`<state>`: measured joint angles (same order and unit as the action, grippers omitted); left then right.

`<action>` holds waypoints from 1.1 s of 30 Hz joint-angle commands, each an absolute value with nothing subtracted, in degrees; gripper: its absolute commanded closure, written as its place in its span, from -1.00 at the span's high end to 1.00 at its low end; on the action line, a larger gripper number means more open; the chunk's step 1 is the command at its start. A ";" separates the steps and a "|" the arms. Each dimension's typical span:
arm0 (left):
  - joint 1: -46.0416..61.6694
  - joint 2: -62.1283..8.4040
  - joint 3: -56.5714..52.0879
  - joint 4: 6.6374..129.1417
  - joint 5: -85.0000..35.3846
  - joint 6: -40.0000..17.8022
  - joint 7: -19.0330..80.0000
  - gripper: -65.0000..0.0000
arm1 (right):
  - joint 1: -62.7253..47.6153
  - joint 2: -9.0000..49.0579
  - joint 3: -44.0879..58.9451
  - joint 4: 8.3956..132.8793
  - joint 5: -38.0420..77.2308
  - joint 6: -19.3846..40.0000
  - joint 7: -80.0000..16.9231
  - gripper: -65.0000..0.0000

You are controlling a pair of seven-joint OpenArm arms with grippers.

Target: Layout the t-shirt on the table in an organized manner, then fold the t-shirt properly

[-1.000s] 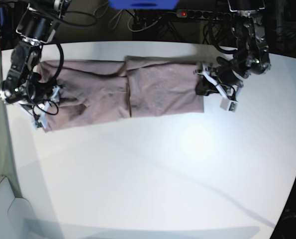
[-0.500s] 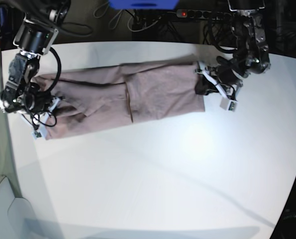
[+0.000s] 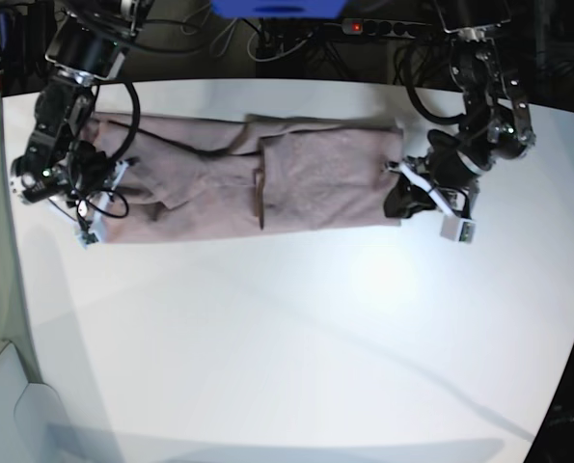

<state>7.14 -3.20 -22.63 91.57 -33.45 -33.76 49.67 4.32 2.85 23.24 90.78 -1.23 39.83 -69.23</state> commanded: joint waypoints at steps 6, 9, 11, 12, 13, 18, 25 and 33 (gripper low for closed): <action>7.16 -5.49 -24.48 93.05 -37.41 -33.45 48.66 -0.87 | 4.00 3.21 23.34 98.59 -0.84 40.00 -69.23 -1.00; 7.69 -6.37 -28.09 91.12 -37.23 -33.45 48.75 -0.87 | 3.56 2.42 23.25 103.16 -0.84 40.00 -71.43 -1.00; 8.75 -7.25 -31.08 89.98 -37.23 -33.45 48.75 -0.87 | 3.21 1.98 23.25 106.95 -0.84 40.00 -72.48 -1.00; 9.01 -7.87 -32.40 89.54 -37.41 -33.45 48.75 -0.87 | 3.21 1.80 23.25 108.53 -0.84 40.00 -73.27 -1.00; 9.10 -8.31 -33.54 89.01 -37.58 -33.71 48.75 -0.87 | 3.30 1.10 23.25 110.02 -0.84 40.00 -74.42 -1.00; 9.80 -9.71 -37.14 87.08 -37.85 -33.98 48.75 -0.87 | 3.56 -0.22 21.58 114.33 -0.84 40.00 -78.81 -1.00; 10.51 -9.10 -38.20 87.08 -37.23 -33.71 48.75 -0.87 | 2.42 -4.09 12.62 114.86 -0.84 40.00 -80.00 -1.00; 9.71 -6.64 -35.74 87.08 -32.75 -33.36 48.75 -0.87 | 2.15 -9.00 -1.71 115.30 -1.01 40.00 -80.00 -1.00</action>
<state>10.59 -6.37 -35.75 86.13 -31.53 -32.97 49.47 1.23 -8.73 -1.80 114.10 -1.30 39.86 -80.75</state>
